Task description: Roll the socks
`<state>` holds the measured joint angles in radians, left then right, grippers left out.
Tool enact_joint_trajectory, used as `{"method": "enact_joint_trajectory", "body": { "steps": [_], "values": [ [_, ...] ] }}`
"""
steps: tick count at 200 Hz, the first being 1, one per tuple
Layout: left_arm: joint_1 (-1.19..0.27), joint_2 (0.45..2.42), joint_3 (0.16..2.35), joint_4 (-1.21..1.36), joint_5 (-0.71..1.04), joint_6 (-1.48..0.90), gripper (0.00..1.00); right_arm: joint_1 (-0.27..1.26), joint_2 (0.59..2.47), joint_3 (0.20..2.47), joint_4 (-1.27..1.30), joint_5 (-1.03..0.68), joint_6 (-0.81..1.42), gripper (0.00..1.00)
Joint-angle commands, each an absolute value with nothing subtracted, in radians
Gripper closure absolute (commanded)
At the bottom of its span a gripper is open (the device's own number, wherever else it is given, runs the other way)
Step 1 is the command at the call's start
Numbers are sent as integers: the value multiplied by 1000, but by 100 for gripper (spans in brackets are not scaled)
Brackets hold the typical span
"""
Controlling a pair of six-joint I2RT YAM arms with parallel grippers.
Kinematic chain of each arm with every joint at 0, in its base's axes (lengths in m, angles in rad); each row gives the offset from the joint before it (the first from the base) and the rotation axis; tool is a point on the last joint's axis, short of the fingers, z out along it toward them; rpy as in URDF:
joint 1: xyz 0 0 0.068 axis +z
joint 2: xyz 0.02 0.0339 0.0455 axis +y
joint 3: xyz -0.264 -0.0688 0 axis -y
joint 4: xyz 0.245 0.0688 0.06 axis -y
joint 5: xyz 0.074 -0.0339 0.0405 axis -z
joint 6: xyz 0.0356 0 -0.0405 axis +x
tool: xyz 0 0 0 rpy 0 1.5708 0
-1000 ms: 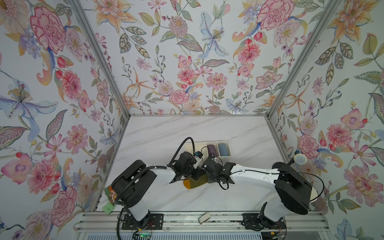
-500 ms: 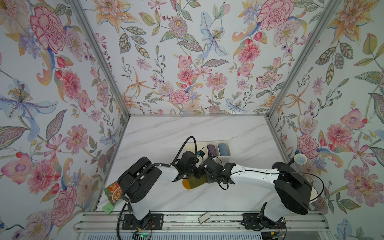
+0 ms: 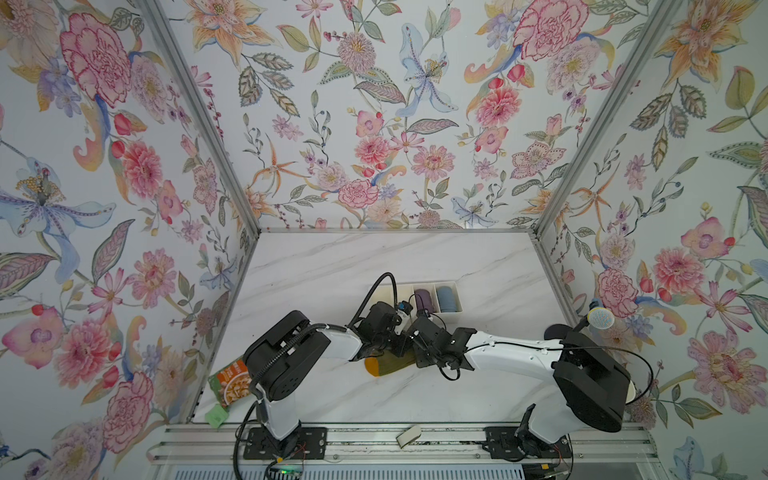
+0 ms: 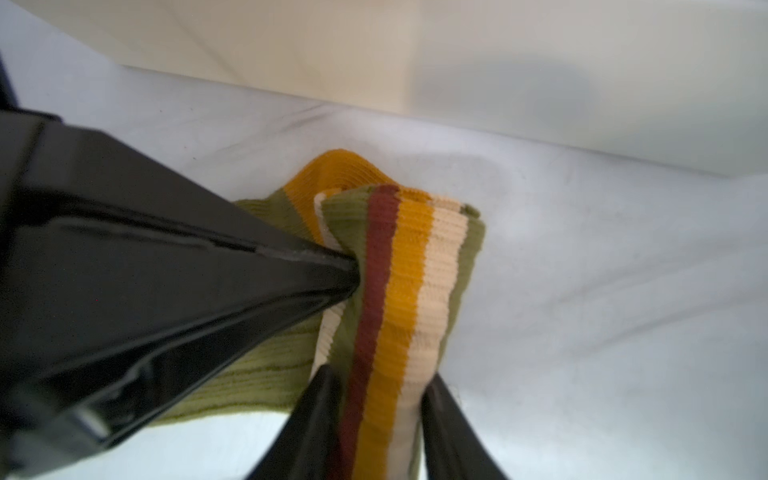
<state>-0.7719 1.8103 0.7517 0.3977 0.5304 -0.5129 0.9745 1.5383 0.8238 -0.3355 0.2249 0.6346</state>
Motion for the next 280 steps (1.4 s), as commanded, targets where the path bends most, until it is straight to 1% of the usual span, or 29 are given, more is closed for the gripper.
{"method": "enact_joint_trajectory", "body": {
  "steps": [1, 16, 39, 58, 75, 87, 105, 188, 280],
  "values": [
    [-782, 1838, 765, 372, 496, -504, 100, 952, 1456, 780, -286, 169, 625, 52],
    [-784, 1842, 767, 372, 495, -504, 100, 932, 1399, 752, -265, 135, 622, 47],
    [-784, 1847, 769, 371, 495, -504, 100, 891, 1299, 704, -242, 101, 626, 45],
    [-785, 1847, 770, 372, 497, -505, 100, 839, 1229, 661, -242, 100, 642, 46],
    [-785, 1844, 770, 370, 498, -505, 100, 797, 1207, 636, -254, 98, 653, 51],
    [-786, 1842, 770, 370, 496, -507, 100, 777, 1216, 631, -262, 99, 654, 54],
    [-787, 1841, 772, 370, 497, -507, 100, 767, 1254, 637, -259, 92, 649, 54],
    [-794, 1815, 772, 344, 490, -503, 100, 753, 1414, 673, -188, 54, 613, 54],
    [-799, 1763, 786, 253, 451, -470, 100, 761, 1436, 675, -116, 7, 585, 54]
  ]
}}
